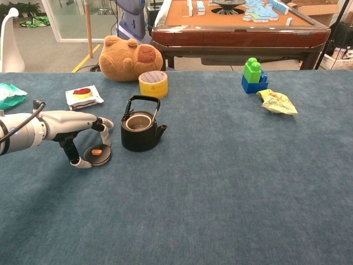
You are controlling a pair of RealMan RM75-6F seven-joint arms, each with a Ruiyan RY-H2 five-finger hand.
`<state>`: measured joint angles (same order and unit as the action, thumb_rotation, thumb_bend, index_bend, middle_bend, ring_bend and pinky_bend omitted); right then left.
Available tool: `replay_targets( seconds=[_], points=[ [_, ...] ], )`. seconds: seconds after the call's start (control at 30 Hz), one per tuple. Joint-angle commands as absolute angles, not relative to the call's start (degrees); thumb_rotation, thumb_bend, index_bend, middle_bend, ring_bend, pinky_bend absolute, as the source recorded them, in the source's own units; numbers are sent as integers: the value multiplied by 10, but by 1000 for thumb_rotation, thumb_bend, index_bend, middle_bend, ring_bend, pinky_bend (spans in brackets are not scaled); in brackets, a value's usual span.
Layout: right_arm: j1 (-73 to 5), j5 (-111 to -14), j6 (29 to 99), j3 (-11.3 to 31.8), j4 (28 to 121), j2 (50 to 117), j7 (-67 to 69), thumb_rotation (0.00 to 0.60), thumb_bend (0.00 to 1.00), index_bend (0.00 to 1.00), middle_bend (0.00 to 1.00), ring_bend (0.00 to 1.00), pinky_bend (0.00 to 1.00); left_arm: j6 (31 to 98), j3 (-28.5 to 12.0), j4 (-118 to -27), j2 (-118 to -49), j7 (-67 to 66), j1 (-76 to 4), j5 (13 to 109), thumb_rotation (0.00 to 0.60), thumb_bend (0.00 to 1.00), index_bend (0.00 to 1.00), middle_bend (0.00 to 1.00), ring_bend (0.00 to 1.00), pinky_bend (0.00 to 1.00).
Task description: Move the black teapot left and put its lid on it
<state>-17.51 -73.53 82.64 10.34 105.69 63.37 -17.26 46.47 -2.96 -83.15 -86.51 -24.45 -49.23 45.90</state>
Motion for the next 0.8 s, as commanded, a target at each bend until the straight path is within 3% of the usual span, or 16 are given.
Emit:
replay_targets(
  seconds=[0.03, 0.37, 0.8],
  points=[
    [-175, -734, 825, 105, 1057, 634, -172, 600, 0, 92, 180, 0, 11, 464, -31, -829, -866, -243, -492, 459, 600, 266, 359, 21, 0, 15],
    [-174, -734, 819, 110, 1053, 637, -167, 600, 0, 92, 180, 0, 11, 477, -43, -841, -846, -205, -473, 477, 600, 284, 391, 22, 0, 14],
    [-176, -737, 812, 113, 1055, 642, -171, 600, 0, 92, 180, 0, 11, 516, -66, -924, -757, -169, -448, 518, 600, 283, 392, 22, 0, 14]
  ],
)
